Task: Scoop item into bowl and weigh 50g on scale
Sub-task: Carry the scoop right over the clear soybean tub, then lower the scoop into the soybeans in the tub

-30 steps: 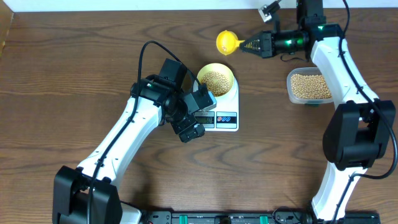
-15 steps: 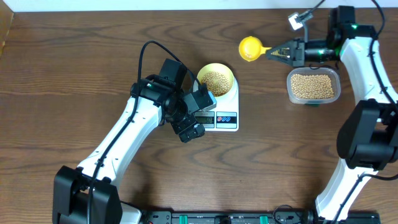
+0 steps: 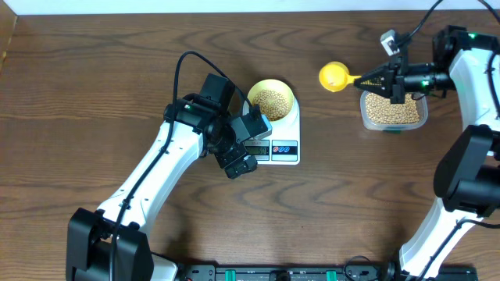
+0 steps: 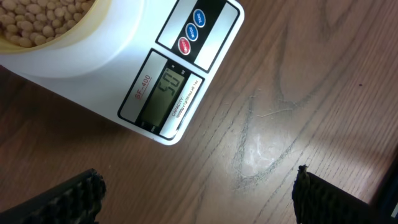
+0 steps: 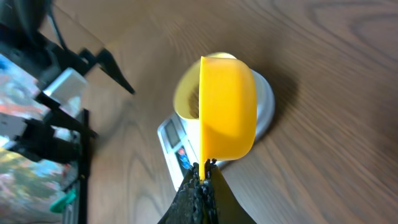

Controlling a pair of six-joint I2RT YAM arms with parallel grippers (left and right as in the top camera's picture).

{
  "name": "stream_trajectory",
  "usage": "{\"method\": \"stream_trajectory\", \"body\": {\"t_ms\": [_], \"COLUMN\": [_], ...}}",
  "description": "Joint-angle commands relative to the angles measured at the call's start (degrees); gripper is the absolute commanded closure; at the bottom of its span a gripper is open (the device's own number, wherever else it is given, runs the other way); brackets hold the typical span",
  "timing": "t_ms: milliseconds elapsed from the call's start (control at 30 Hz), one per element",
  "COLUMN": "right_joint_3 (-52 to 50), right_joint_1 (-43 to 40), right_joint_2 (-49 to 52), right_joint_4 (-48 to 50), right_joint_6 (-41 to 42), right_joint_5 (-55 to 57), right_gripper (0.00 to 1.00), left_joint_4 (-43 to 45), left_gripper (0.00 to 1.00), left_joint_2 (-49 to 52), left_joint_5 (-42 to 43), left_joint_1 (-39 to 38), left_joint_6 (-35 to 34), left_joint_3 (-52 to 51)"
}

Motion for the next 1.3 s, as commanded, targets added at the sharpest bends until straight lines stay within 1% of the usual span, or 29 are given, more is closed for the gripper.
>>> {"method": "stream_trajectory", "body": {"t_ms": [0, 67, 133, 267, 333, 367, 800, 1200, 1267], "right_joint_3": [1.01, 1.01, 1.01, 1.01, 1.01, 1.03, 2.34, 11.15, 11.93], "right_joint_1": [-1.55, -2.38, -3.04, -4.02, -4.2, -4.2, -4.2, -4.2, -4.15], "right_joint_2": [-1.11, -1.11, -1.11, -1.11, -1.11, -1.11, -1.11, -1.11, -1.11], "right_joint_4": [0.17, 1.55, 3.63, 7.37, 8.04, 8.09, 7.13, -0.04, -0.72], "right_joint_6": [-1.53, 2.8, 8.83, 24.11, 28.89, 29.99, 37.94, 38.05, 39.65], "right_joint_5": [4.31, 7.3, 10.71, 20.26, 24.85, 26.29, 36.04, 36.44, 36.72], "right_gripper": [0.99, 0.99, 0.99, 0.99, 0.99, 0.99, 0.99, 0.99, 0.99], "left_joint_4": [-0.13, -0.13, -0.13, -0.13, -0.13, -0.13, -0.13, -0.13, -0.13], "left_gripper": [0.02, 0.02, 0.02, 0.02, 0.02, 0.02, 0.02, 0.02, 0.02], "left_joint_2": [0.37, 0.37, 0.37, 0.37, 0.37, 0.37, 0.37, 0.37, 0.37], "left_joint_5": [0.31, 0.31, 0.31, 0.31, 0.31, 0.31, 0.31, 0.31, 0.31], "left_joint_1": [0.26, 0.26, 0.24, 0.24, 0.26, 0.24, 0.24, 0.26, 0.24], "left_joint_6": [0.39, 0.39, 0.37, 0.39, 0.39, 0.37, 0.39, 0.37, 0.39], "left_joint_3": [-0.13, -0.13, -0.13, -0.13, -0.13, -0.13, -0.13, -0.13, -0.13]}}
